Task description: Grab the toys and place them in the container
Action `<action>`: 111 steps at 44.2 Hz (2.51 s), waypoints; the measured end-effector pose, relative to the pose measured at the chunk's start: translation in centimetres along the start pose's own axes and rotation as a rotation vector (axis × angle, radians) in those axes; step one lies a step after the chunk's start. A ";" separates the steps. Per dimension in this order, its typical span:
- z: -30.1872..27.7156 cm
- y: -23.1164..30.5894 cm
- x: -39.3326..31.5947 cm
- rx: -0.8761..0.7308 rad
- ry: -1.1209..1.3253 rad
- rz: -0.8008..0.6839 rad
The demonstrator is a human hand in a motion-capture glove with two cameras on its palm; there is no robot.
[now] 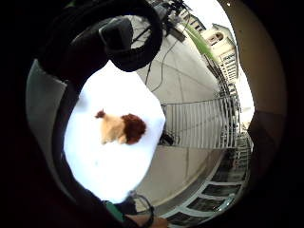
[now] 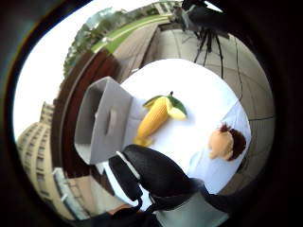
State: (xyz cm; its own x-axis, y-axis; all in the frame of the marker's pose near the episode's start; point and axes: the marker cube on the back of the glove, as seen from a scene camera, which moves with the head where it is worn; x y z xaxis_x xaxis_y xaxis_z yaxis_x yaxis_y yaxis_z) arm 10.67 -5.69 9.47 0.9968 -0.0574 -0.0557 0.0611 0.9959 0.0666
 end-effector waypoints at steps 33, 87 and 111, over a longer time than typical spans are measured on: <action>18.7 6.9 6.3 -0.314 -0.076 0.169; -17.5 -2.5 -16.4 0.151 -0.027 0.108; -10.0 -2.3 -37.9 -0.071 -0.177 -0.150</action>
State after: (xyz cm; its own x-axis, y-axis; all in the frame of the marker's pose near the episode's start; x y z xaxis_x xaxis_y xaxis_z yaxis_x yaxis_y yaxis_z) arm -27.71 -5.16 1.47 0.9707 -0.2103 0.1167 0.2118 0.9773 -0.0002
